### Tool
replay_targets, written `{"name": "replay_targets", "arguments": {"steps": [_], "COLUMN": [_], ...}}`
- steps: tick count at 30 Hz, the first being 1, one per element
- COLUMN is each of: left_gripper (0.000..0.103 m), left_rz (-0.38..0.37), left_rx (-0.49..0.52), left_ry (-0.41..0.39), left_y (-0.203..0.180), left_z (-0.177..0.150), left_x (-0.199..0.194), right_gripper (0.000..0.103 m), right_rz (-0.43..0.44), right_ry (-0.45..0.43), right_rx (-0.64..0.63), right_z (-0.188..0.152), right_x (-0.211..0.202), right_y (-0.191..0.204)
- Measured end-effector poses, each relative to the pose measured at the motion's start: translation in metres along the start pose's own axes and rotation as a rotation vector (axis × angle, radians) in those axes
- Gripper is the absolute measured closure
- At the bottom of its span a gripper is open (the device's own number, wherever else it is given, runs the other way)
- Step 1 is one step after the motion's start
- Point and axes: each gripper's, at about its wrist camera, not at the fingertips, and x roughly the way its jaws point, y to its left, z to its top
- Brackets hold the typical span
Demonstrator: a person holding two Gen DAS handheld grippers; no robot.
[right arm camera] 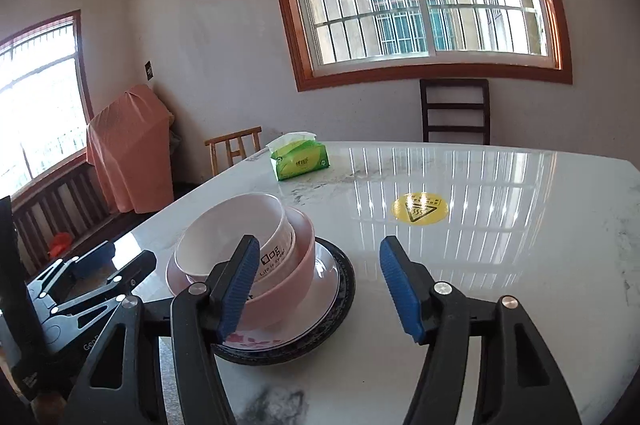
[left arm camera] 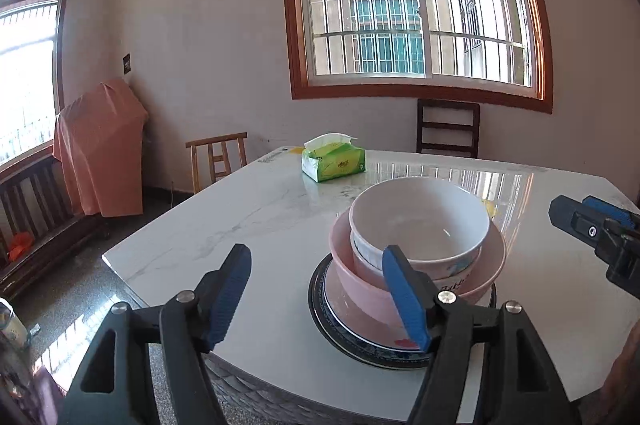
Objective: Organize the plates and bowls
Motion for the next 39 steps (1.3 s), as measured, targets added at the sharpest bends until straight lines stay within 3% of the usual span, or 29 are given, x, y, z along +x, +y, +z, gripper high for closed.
{"name": "replay_targets", "arguments": {"steps": [5, 15, 26, 39], "left_gripper": [0.024, 0.022, 0.018, 0.018], "left_rz": [-0.009, -0.14, -0.149, -0.154], "left_rx": [0.09, 0.028, -0.004, -0.031], "left_ry": [-0.057, 0.062, 0.035, 0.032], "left_y": [-0.023, -0.028, -0.014, -0.005], "left_z": [-0.009, -0.01, -0.018, -0.017], "left_x": [-0.025, -0.037, -0.055, -0.059], "right_gripper": [0.029, 0.013, 0.008, 0.004], "right_rz": [-0.016, -0.041, -0.069, -0.067], "right_ry": [-0.055, -0.116, -0.164, -0.141], "right_rx": [0.013, -0.033, -0.035, -0.032], "right_z": [-0.016, -0.032, -0.034, -0.038], "right_x": [-0.023, -0.059, -0.077, -0.076], "right_y": [0.004, 0.02, 0.028, 0.028]}}
